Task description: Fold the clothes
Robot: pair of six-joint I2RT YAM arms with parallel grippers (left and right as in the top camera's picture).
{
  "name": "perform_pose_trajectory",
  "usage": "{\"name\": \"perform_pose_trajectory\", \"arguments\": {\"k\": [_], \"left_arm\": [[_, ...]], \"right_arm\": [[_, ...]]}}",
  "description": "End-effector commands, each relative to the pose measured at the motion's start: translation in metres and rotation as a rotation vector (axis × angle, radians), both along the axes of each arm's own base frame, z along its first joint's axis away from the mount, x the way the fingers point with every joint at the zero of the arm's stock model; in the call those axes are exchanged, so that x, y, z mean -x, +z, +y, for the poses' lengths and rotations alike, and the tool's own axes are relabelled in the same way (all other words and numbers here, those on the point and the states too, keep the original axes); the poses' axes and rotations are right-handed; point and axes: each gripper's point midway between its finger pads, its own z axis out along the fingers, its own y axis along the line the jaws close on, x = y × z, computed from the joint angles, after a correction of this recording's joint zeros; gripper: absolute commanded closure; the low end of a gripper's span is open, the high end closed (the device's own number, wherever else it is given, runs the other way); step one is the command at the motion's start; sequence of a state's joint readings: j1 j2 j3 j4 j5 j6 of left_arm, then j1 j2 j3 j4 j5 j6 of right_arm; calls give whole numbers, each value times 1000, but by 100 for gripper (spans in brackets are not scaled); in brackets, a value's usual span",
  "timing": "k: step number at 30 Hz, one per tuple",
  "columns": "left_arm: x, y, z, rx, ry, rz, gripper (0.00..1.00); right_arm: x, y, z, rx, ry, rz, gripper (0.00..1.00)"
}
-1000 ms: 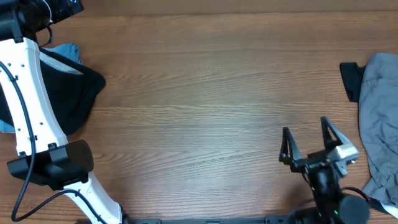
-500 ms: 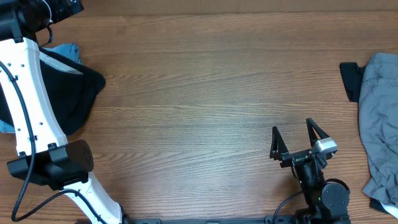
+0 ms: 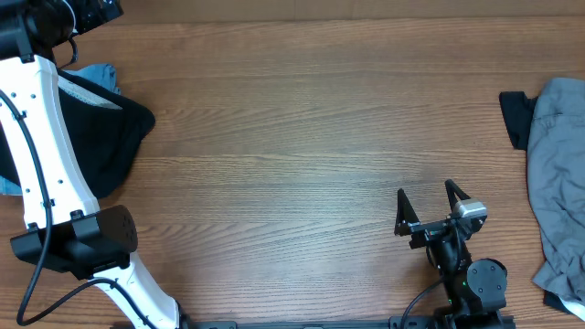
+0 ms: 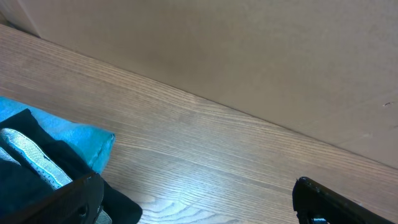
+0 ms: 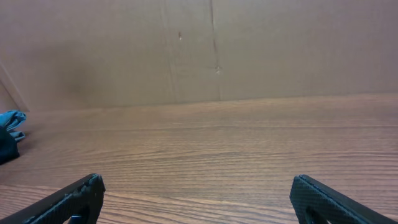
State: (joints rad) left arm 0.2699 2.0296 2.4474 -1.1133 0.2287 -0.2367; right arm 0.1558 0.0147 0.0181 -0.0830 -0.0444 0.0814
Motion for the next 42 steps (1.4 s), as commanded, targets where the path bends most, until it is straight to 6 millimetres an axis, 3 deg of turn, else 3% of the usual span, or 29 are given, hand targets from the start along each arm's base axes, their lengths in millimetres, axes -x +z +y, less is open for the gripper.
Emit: {"name": "perform_pose_trajectory", "arguments": {"k": [1,20,23,24,31,35,38,42], "left_arm": [[-1,-2,1,6,1,1,0],[-2,-3,1,7,1,5,0],[17,11,-2,7,5,6,0],[25,18,-4,7,5,4,0],[124,118,-32,-41,5,-166,0],[206,178,-55,-88,9,-322,0],[273,191,-74,-99,8,-364,0],[345,182,-94,-100,9,-360,0]], "right_arm": [[-1,-2,-3,3,-17,-3,0],[-1,-2,-3,3,-17,-3,0],[-1,-2,-3,3,-17,-3,0],[-1,-2,-3,3,-17,-3,0],[-1,-2,-3,3,-17,-3,0],[-1,-2,-3,3,-17,-3,0],[-1,-2,-3,3,-17,-3,0],[-1,-2,-3,3,-17,-3,0]]}}
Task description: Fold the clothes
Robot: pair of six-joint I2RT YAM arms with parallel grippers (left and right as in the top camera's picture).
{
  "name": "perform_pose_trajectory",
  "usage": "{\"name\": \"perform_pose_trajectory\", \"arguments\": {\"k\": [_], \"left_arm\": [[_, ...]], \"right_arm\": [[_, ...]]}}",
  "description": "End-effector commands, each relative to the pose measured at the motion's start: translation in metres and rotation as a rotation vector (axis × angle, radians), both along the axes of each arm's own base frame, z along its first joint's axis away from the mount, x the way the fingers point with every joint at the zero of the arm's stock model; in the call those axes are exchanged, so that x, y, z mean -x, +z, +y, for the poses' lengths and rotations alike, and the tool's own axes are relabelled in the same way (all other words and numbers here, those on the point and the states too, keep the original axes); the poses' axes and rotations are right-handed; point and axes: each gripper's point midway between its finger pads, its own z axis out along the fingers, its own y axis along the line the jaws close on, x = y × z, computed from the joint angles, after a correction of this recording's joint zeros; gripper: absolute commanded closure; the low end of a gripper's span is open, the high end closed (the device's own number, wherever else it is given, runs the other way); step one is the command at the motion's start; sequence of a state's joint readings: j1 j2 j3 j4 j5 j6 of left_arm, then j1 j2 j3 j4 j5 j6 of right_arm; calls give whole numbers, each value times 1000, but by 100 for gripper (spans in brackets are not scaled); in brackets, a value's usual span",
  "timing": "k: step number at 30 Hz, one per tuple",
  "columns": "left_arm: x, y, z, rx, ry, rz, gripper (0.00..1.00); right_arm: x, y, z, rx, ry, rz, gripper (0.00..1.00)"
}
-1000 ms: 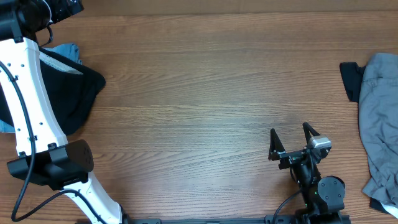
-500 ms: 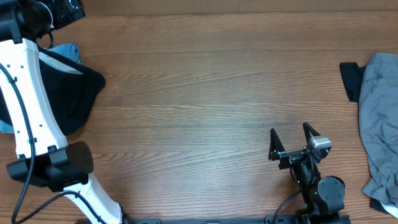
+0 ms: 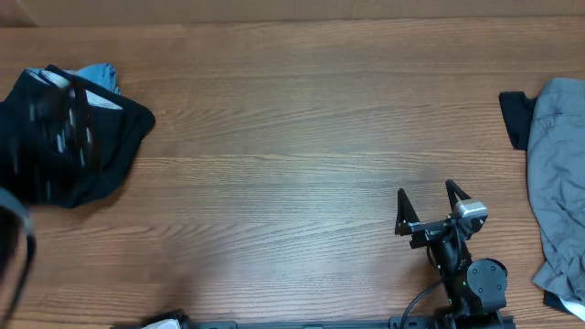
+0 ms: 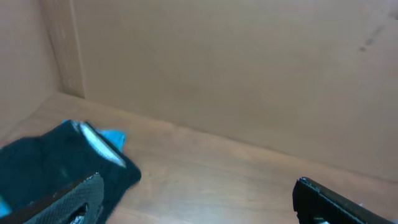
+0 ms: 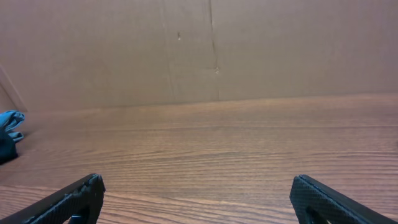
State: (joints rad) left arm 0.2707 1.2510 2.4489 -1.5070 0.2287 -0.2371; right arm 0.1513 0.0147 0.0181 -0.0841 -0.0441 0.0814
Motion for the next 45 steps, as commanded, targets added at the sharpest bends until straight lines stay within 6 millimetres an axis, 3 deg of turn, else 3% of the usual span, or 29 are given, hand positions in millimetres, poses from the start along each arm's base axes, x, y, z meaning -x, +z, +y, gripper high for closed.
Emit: {"name": "perform_pose_trajectory", "arguments": {"k": [1,4,9,13,15,21,25,38,45], "left_arm": [[53,-14,-13,3,11,10,0],[85,-30,-17,-5,36,9,0],[103,-78,-22,9,40,67,0],[89,-123,-18,10,40,68,0],[68,-147,-12,18,45,24,0],[13,-179,3,100,72,-197,0],[-7,-199,7,122,62,-331,0],[-17,-256,32,103,225,-501,0],[-22,-264,28,108,204,-566,0]], "right_arm": [[0,-2,-2,3,-12,-4,0],[0,-2,-2,3,-12,-4,0],[0,-2,-2,3,-12,-4,0],[0,-2,-2,3,-12,-4,0],[0,-2,-2,3,-12,-4,0],[0,-2,-2,3,-12,-4,0],[0,-2,-2,3,-12,-4,0],[0,-2,-2,3,-12,-4,0],[0,-2,-2,3,-12,-4,0]]}}
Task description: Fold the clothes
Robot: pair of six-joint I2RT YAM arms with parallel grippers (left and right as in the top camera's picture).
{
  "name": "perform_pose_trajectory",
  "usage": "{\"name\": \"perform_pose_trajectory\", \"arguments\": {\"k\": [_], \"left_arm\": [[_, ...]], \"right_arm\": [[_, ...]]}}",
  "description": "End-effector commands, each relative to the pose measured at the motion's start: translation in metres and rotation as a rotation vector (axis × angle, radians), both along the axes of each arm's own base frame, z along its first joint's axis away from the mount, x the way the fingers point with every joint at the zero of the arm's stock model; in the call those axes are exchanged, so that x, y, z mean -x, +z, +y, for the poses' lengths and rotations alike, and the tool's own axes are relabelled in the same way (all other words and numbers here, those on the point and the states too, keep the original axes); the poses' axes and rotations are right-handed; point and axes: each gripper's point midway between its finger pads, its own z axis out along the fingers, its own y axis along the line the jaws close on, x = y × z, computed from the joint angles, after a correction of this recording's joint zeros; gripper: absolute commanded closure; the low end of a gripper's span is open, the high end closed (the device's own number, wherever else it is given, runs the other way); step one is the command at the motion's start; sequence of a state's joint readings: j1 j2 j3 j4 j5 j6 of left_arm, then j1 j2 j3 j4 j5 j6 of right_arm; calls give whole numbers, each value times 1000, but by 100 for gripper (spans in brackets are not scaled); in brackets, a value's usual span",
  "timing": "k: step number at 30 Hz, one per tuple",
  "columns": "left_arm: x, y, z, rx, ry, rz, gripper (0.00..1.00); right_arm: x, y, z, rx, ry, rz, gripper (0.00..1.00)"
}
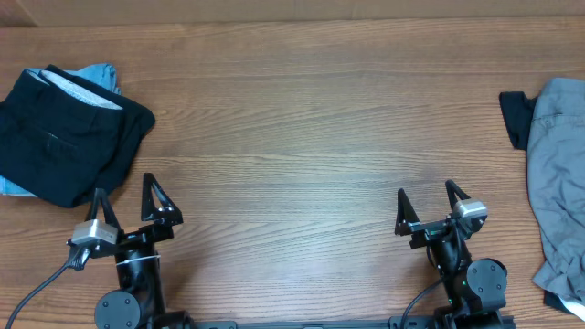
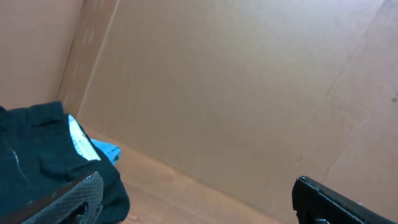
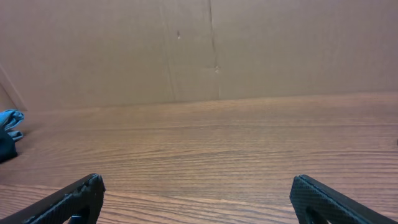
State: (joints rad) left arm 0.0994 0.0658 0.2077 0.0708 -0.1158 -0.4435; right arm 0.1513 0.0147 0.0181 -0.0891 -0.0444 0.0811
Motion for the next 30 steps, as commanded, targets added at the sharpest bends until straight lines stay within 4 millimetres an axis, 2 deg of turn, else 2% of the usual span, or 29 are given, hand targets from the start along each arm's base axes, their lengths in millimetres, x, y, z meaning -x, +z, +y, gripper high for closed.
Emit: {"name": "perform_pose_trajectory", "arguments": {"k": [1,5,15,18,25,27,28,30], "left_arm": [[1,-1,1,12,11,-45,0],[-3,-15,0,12,2,-44,0],[-3,-22,-2,14,7,-60,0],[-6,-31,-4,-22,6,-32,0],[-14,-72,-5,-29,0,100,0],[-16,-93,-5,-42,1,188,0],[-16,-115,-5,-51,3,281,0],[-16,-116,-6,-128,1,300,0]], "right_arm": [[0,-1,-2,2,-12,-9,0],[0,-1,-2,2,-12,-9,0],[0,-1,-2,2,-12,-9,0],[0,-1,-2,2,-12,-9,0],[0,-1,-2,2,-12,-9,0],[0,-1,-2,2,-12,-9,0],[0,-1,-2,2,-12,-9,0],[0,-1,-2,1,-12,-9,0]]}}
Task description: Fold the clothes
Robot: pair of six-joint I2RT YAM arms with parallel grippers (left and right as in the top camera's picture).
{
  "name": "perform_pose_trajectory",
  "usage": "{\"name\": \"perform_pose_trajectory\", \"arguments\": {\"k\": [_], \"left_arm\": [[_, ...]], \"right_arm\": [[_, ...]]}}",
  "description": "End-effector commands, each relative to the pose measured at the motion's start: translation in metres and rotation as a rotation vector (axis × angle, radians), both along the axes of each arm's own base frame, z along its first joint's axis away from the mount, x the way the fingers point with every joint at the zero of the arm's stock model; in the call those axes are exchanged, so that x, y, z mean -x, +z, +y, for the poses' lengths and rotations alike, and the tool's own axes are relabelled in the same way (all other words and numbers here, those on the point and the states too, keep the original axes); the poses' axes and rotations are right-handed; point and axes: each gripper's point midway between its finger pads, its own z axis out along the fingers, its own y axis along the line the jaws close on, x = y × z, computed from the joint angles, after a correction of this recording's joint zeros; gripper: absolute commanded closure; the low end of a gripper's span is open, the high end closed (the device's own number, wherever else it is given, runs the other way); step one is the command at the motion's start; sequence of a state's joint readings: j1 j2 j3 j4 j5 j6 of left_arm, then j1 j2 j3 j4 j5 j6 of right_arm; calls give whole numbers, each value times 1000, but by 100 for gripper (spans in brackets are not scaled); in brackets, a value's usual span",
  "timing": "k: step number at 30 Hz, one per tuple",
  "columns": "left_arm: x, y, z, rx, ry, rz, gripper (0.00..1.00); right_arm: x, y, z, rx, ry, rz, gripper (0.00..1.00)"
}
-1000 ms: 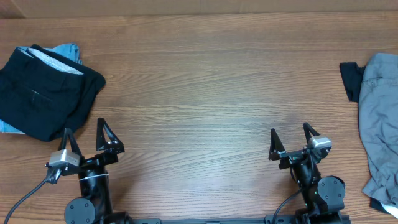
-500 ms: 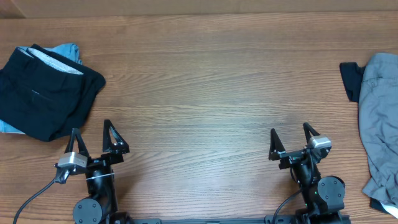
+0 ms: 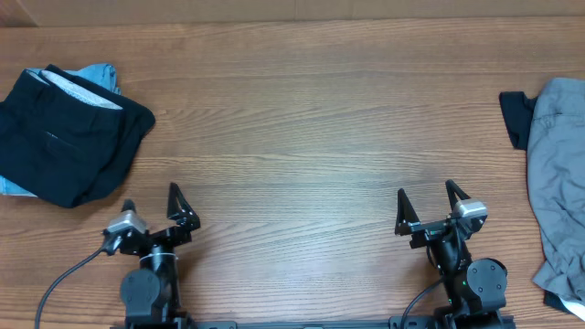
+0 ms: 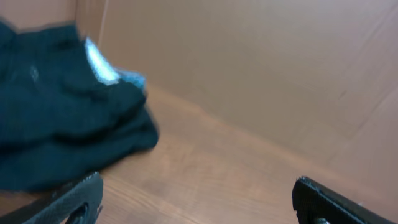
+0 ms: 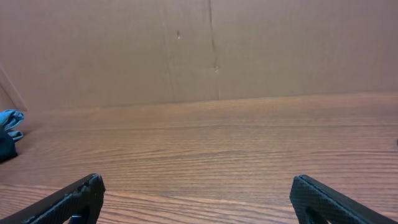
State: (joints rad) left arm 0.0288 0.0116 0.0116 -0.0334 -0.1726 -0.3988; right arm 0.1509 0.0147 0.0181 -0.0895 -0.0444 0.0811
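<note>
A folded black garment lies at the far left of the table on top of a light blue one; it fills the upper left of the left wrist view. A grey garment over a black one lies unfolded at the right edge. My left gripper stands open near the front edge, right of the black pile, holding nothing. Empty as well, my right gripper is open at the front right, pointing at bare wood.
The wooden table runs between the two piles. A brown cardboard wall stands along the far edge. Both arm bases sit at the front edge.
My left gripper has shifted a little to the right along the front edge and now points lower, toward the black pile. The right arm and the clothes have not moved.
My left arm was stretched out to the far left corner over the black pile, open. Then it was drawing back, blurred, over that pile. Then it stood parked at the front left, and now slightly further right. The right gripper stayed parked and open throughout.
</note>
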Motion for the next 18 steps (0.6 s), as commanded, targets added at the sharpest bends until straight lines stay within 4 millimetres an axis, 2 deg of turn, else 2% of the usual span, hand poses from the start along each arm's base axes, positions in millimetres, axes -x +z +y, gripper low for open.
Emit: {"name": "perform_pose_trajectory", "arguments": {"k": [1,18], "left_arm": [[0,-8,0,-139,-4,53,0],[0,-8,0,-175,-5,61,0]], "right_arm": [[0,-1,-2,2,-12,-9,0],[0,-1,-2,2,-12,-9,0]]}}
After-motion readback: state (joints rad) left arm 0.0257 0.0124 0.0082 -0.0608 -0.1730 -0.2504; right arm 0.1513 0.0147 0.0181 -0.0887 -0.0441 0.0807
